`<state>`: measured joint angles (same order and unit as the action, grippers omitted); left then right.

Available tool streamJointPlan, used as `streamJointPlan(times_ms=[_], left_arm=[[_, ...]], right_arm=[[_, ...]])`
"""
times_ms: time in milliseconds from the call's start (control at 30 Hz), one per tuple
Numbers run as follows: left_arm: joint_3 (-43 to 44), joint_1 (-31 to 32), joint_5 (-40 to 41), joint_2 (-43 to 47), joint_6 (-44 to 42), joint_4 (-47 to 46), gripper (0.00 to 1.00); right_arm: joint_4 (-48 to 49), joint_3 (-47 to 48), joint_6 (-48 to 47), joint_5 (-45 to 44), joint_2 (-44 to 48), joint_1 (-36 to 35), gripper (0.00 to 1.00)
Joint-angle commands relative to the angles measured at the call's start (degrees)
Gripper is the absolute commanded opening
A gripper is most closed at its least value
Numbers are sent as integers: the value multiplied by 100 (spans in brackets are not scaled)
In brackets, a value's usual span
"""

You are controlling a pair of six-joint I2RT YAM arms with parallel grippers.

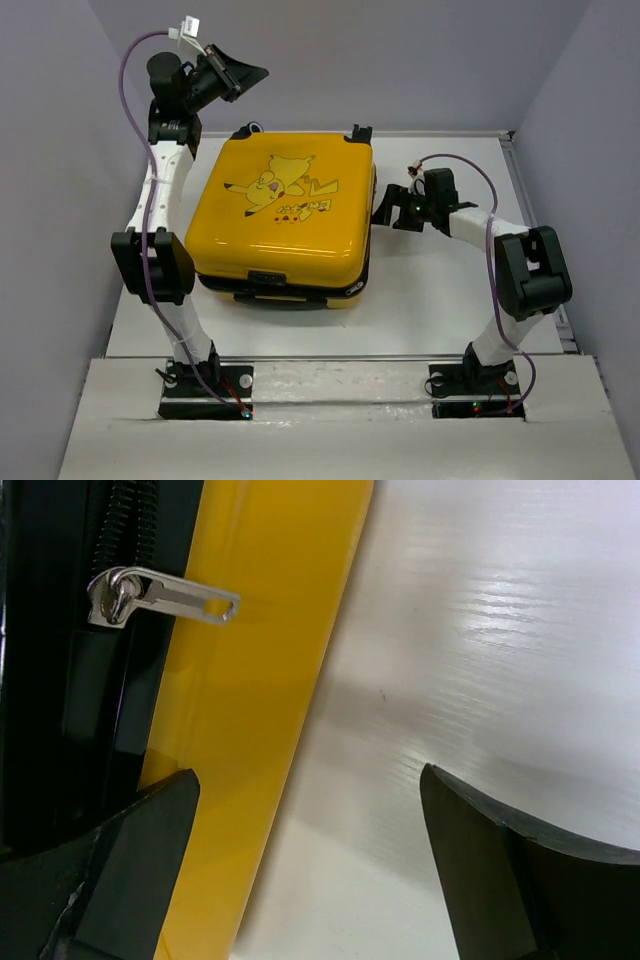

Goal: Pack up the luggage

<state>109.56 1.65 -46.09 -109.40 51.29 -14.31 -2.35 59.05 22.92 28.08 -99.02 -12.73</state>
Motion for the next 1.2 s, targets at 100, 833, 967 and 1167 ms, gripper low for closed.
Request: streamJointPlan(times_ms=[100,833,967,1167], left_arm=[[-488,-279,431,569,-776,1033,6],[1806,-500,-928,-2796,-2222,2082,99],[1025,-473,-1332,-2885,-1105,476,99],[523,-455,-1535,-2990,-357,-749,88]], right_arm=[[332,-24,196,506,374,-247,99],[411,-447,-15,304,454,-247,100],[420,-438,-7,304,410,-300,100],[446,-341,46,365,191,-300,100]])
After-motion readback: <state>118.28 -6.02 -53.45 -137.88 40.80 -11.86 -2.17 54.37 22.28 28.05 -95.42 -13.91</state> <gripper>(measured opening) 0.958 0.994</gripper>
